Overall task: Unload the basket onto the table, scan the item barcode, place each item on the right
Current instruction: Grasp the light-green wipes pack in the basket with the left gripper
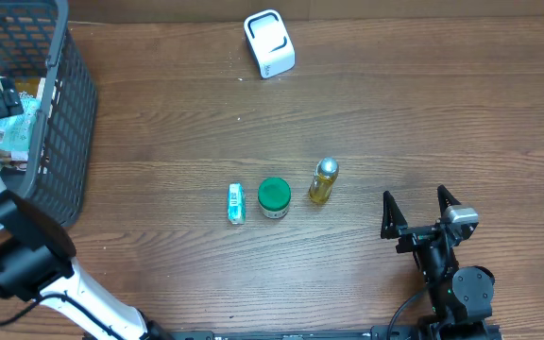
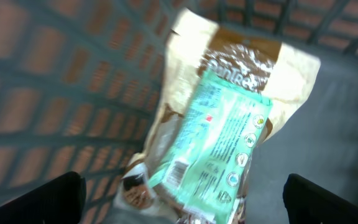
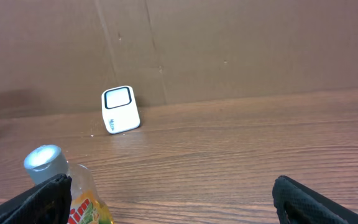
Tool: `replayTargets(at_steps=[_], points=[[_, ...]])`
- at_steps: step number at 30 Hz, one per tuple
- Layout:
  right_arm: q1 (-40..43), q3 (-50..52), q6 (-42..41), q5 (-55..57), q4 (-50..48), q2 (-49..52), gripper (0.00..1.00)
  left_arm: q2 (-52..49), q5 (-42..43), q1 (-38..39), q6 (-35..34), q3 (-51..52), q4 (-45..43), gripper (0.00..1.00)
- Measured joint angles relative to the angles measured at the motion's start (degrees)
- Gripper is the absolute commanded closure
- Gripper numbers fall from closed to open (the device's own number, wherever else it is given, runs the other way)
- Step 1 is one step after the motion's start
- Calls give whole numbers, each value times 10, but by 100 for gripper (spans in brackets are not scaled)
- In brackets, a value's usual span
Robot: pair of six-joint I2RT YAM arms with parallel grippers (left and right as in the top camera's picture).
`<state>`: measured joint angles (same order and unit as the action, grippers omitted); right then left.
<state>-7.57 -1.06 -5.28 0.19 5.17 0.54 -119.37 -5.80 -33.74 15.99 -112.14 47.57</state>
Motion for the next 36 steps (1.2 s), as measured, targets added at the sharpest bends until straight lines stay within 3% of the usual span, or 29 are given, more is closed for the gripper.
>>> replayTargets(at_steps=[12,28,31,32,36], points=[[0,0,0,0,0,0,0,-93,54,0,41,0,-28,0],[0,0,0,0,0,0,0,-130,23,0,42,0,-29,0],[0,0,0,0,0,0,0,-130,21,0,43,0,-30,18],[0,0,0,0,0,0,0,-130,21,0,42,0,-31,19],[0,0,0,0,0,0,0,-130,19,0,46,0,-31,7]])
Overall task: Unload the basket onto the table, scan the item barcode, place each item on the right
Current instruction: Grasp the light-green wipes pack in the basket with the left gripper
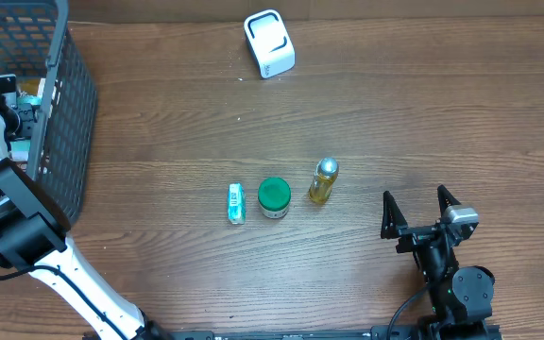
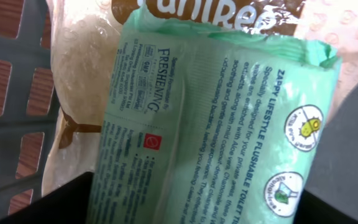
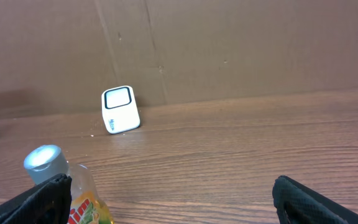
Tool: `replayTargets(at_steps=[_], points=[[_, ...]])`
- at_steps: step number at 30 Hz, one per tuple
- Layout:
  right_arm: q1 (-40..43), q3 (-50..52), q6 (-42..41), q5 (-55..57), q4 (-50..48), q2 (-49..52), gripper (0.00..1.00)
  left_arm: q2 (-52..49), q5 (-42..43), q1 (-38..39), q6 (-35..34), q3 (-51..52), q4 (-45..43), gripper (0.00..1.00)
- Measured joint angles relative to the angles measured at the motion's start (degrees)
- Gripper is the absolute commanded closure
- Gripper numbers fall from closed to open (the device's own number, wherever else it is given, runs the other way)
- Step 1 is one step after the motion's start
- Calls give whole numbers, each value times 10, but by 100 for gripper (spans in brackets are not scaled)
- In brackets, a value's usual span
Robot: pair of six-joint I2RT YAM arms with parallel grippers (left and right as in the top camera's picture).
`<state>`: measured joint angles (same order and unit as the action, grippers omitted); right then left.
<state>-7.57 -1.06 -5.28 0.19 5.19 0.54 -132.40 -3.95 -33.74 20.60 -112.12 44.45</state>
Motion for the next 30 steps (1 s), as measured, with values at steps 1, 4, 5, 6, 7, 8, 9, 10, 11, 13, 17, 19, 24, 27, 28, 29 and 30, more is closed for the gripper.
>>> replayTargets(at_steps=[1,4,5,6,7,8,9,10,11,13,17,19,24,27,28,29,30], points=[[0,0,0,0,0,0,0,0,-2,0,-1,0,0,1],[0,0,0,0,0,0,0,0,-7,0,-1,0,-3,0],[0,0,0,0,0,0,0,0,-9,0,-1,0,-4,0],[0,0,0,0,0,0,0,0,-10,0,-1,0,-4,0],[0,0,0,0,0,0,0,0,-11,0,-1,1,-5,0],[0,0,0,0,0,0,0,0,-12,0,-1,2,-6,0],[0,0,0,0,0,0,0,0,-14,0,-1,5,-10,0],[0,0,0,0,0,0,0,0,-17,0,-1,9,-14,0],[0,0,0,0,0,0,0,0,-22,0,-1,12,-19,0],[0,0,0,0,0,0,0,0,-33,0,-5,21,-26,0],[0,0,0,0,0,0,0,0,-45,0,-16,34,-43,9],[0,0,0,0,0,0,0,2,-49,0,-24,45,-59,39],[0,0,0,0,0,0,0,17,-63,8,-23,65,-78,73],[0,0,0,0,0,0,0,18,-66,11,-22,70,-76,80],[0,0,0,0,0,0,0,18,-66,11,-22,70,-75,81],[0,0,0,0,0,0,0,20,-66,11,-23,70,-73,82],[0,0,0,0,-1,0,0,21,-66,11,-26,70,-71,83]])
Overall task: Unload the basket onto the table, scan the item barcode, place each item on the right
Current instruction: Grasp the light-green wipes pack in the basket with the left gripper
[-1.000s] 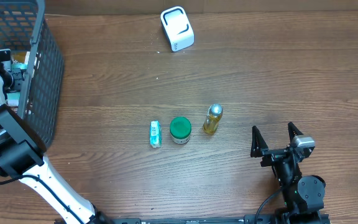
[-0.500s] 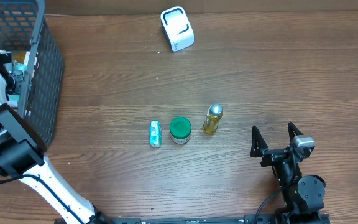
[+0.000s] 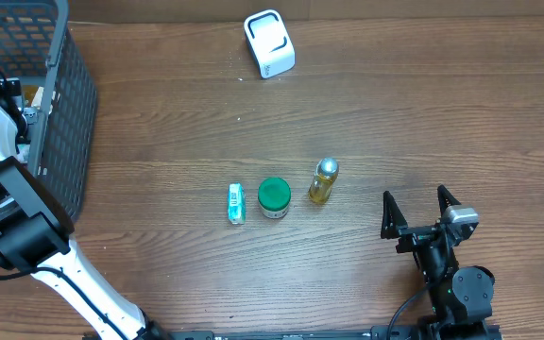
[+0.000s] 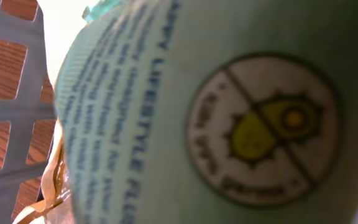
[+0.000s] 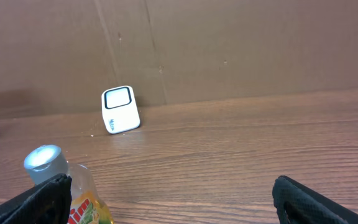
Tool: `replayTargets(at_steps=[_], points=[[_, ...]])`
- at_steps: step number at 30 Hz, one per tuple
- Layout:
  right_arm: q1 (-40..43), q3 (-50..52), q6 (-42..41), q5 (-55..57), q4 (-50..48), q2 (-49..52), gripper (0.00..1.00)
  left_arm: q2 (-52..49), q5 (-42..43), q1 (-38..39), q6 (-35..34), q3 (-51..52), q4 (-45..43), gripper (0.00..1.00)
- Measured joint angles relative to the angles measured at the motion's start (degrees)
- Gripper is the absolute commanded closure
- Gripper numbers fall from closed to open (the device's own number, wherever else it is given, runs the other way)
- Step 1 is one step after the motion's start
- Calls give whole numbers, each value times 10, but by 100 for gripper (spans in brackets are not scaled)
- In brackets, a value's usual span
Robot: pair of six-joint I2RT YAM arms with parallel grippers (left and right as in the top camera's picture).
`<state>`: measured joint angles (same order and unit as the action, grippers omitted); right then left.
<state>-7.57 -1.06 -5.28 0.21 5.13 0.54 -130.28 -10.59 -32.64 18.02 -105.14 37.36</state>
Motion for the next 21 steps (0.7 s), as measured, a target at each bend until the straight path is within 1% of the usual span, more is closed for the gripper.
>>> replayTargets(at_steps=[2,4,7,10,17,21], points=[[0,0,0,0,0,0,0,3,0,0,-11,0,6,89],[0,0,0,0,0,0,0,9,0,-1,-28,-1,12,90],[0,0,0,0,1,0,0,27,4,-1,-59,-4,12,90],[0,0,0,0,0,0,0,63,14,-1,-76,-12,-5,88],[0,0,0,0,0,0,0,224,23,-1,-101,-36,-40,85],[0,0,0,0,0,0,0,306,28,-1,-129,-49,-21,85]])
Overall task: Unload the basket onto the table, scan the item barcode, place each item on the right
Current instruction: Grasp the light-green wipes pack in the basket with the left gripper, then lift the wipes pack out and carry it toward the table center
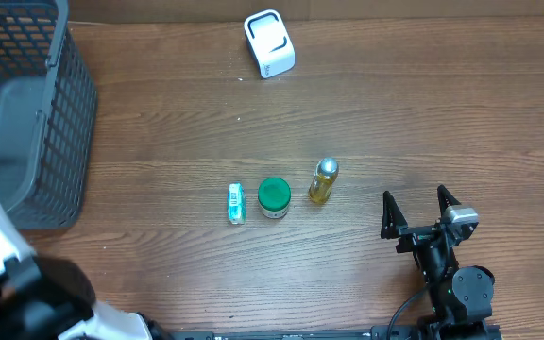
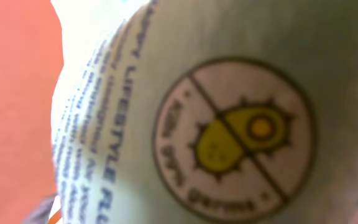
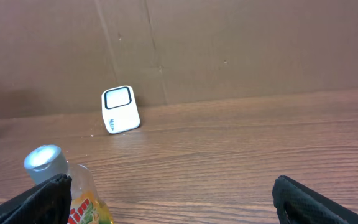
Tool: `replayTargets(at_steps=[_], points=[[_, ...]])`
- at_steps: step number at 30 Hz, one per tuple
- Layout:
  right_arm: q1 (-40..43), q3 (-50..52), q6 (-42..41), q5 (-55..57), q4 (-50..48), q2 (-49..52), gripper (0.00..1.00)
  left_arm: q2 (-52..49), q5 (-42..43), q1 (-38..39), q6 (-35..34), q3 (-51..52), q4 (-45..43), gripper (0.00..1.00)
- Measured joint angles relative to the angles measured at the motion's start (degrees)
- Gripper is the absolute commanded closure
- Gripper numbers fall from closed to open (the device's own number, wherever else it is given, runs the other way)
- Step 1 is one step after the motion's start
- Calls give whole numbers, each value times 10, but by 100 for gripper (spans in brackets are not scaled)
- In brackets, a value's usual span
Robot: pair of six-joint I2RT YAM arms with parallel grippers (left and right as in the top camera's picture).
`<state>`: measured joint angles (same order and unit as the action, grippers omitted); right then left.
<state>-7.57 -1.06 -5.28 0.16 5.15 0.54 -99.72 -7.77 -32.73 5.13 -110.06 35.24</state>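
Note:
A green wipes pack (image 2: 216, 124) with a round yellow icon fills the left wrist view, pressed close to the camera against a blurred orange background. It hides my left gripper's fingers. In the overhead view only the white left arm shows, at the left edge. The white barcode scanner (image 1: 269, 43) stands at the far middle of the table and is also in the right wrist view (image 3: 120, 109). My right gripper (image 1: 421, 210) rests open near the front right, fingers wide apart (image 3: 173, 199), holding nothing.
A dark mesh basket (image 1: 64, 104) stands at the far left, its grey floor bare. A yellow bottle (image 1: 323, 181), a green-lidded jar (image 1: 274, 197) and a small teal tube (image 1: 236, 203) stand in a row mid-table. The bottle (image 3: 67, 186) is by my right gripper's left finger.
The left arm has left the basket and now lies at the overhead view's left edge. The pack still fills the wrist view, but orange blur has replaced the mesh. The basket floor shows bare.
My left gripper was open above a green pack lying on a beige bag in the basket. Then it was close over the pack, then tight against it among the mesh. Now the pack is out of the basket with the gripper. The right arm has stayed still.

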Motion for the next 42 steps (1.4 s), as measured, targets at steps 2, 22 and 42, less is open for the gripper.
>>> replayTargets(at_steps=[2,22,42], points=[[0,0,0,0,0,0,0,30,10,3,-15,-3,33,86],[0,0,0,0,0,0,0,110,26,223,-118,-2,308,86],[0,0,0,0,0,0,0,111,-31,478,-215,337,186,92]])
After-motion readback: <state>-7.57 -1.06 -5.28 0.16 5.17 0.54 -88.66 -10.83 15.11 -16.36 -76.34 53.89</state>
